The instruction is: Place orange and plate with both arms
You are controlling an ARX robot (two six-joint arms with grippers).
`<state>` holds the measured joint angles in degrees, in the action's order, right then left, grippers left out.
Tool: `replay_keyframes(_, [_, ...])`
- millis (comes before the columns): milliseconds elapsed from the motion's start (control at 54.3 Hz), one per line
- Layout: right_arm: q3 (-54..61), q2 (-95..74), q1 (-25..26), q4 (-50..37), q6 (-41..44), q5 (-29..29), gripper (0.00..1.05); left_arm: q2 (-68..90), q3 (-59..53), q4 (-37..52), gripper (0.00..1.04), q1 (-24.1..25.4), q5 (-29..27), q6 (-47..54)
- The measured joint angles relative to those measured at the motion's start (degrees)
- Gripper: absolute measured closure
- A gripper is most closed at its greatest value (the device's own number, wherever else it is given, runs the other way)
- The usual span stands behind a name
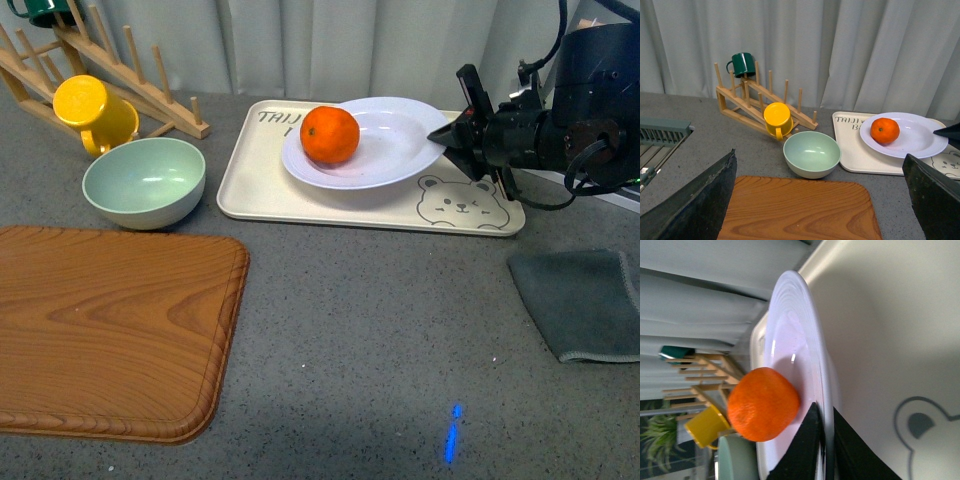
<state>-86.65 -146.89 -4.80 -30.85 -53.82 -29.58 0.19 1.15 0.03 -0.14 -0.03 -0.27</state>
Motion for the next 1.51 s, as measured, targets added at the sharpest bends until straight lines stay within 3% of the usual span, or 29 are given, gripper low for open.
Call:
replay_keyframes(184, [5.5,2.8,1.2,0.1,6.6,1.9,0.59,0.0,0.0,0.0,0.06,0.0,0.0,0.0])
replay_keyframes(331, [9.3,8.8,1.8,-1.0,10.7,4.5,0.37,0.0,0.0,0.0,0.06,0.0,0.0,0.0])
replay_keyframes(423, [12.5,14.5,1.9,-1.4,15.1,8.2,0.23,0.0,0.0,0.0,0.06,0.0,0.0,0.0])
replay_keyframes(479, [16.9,20.7,1.2,-1.9,21.1,13.3,0.09,0.0,0.0,0.0,0.06,0.0,0.0,0.0])
replay_keyframes(515, [19.4,23.8,0.6,-2.7,24.1,15.9,0.07,0.0,0.0,0.0,0.06,0.0,0.0,0.0])
replay_keyframes(663, [28.7,32.7,-1.6,-5.6,34.1,25.6,0.09,0.0,0.0,0.0,0.06,0.0,0.0,0.0])
replay_keyframes(791, [44.4,45.0,-2.9,-7.5,42.3,36.4,0.09,0.0,0.0,0.0,0.06,0.0,0.0,0.0])
replay_keyframes(1012, [64.1,66.8,-4.3,-6.4,46.9,44.2,0.1,0.0,0.0,0.0,0.06,0.0,0.0,0.0])
replay_keyframes(1104, [75.0,72.4,-3.3,-25.4,51.2,37.5,0.27,0.0,0.0,0.0,0.06,0.0,-0.1,0.0])
replay_keyframes(1160, [77.9,75.4,-2.6,-29.9,52.3,36.5,0.38,0.0,0.0,0.0,0.06,0.0,-0.1,0.0])
replay_keyframes(1417, [82.6,86.9,0.0,-23.9,53.4,34.2,0.82,0.0,0.0,0.0,0.06,0.0,-0.1,0.0])
replay_keyframes(1509, [83.7,91.4,3.3,-20.6,53.6,30.0,0.98,0.0,0.0,0.0,0.06,0.0,-0.1,0.0])
